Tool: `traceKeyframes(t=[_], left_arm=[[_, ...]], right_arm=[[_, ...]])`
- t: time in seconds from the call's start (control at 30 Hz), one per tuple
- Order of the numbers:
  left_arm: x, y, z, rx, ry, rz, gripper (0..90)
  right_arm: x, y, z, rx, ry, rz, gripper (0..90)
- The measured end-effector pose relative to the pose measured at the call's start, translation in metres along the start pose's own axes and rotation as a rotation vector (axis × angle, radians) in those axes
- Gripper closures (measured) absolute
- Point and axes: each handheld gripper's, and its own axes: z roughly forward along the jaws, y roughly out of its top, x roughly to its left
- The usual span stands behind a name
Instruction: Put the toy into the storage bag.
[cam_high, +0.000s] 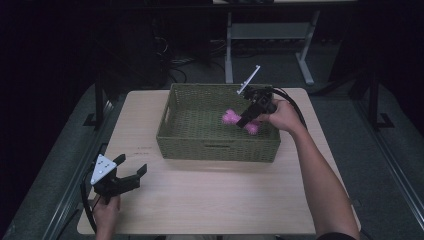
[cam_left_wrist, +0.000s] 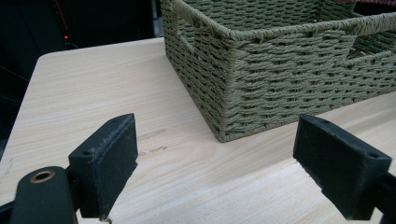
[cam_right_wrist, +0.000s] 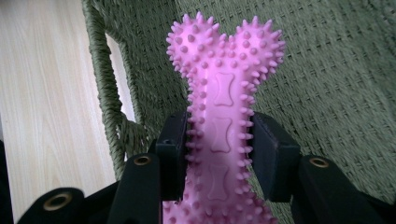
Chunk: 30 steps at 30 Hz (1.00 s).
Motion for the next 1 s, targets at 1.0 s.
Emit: traceKeyframes(t=[1.0], left_arm=[[0.001, 0.000, 0.000, 0.001, 0.001, 0.001, 13.3]], right_arm=[[-0.006, -0.010, 0.018, 0.028, 0.015, 0.033, 57.6]])
